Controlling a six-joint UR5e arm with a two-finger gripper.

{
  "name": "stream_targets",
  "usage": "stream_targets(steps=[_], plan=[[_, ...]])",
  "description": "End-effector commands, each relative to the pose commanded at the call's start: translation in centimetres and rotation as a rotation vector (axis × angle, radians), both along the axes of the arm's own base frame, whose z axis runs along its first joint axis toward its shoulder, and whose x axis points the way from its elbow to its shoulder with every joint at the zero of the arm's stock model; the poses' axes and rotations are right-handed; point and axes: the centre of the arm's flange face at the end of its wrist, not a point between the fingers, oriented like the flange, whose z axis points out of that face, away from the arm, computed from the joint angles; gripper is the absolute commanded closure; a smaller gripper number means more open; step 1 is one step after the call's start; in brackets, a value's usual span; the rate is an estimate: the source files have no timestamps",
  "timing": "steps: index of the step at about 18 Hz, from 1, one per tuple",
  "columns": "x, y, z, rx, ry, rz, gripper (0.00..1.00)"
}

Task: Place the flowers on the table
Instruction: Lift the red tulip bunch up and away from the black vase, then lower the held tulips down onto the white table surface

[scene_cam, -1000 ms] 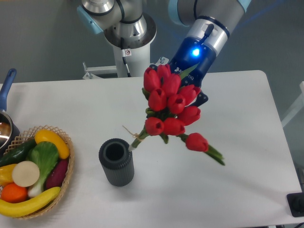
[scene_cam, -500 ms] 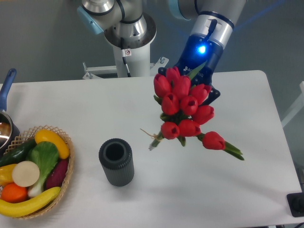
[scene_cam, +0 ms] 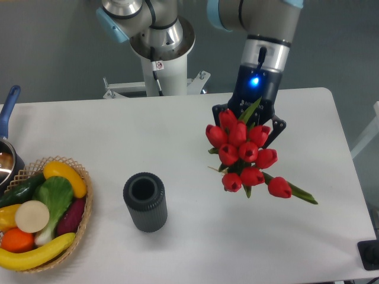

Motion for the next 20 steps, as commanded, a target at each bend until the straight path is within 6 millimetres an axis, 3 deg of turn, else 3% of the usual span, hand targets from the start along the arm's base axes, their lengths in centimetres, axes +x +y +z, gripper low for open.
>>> stream_targets(steps=[3, 8, 11, 18, 20], plan=[[-0.6, -1.2, -2.6, -0.179, 0.082, -0.020, 0.63], [-2.1, -1.7, -5.3, -0.360, 0.139, -0.046, 0.64], [-1.4, 0.2, -7.1, -0.506, 0.189, -0.075, 0.64], [-0.7, 4.3, -14.3, -0.742, 0.203, -0.126, 0.64], [-0.6, 5.7, -15.4, -0.802, 0.228, -0.136, 0.63]])
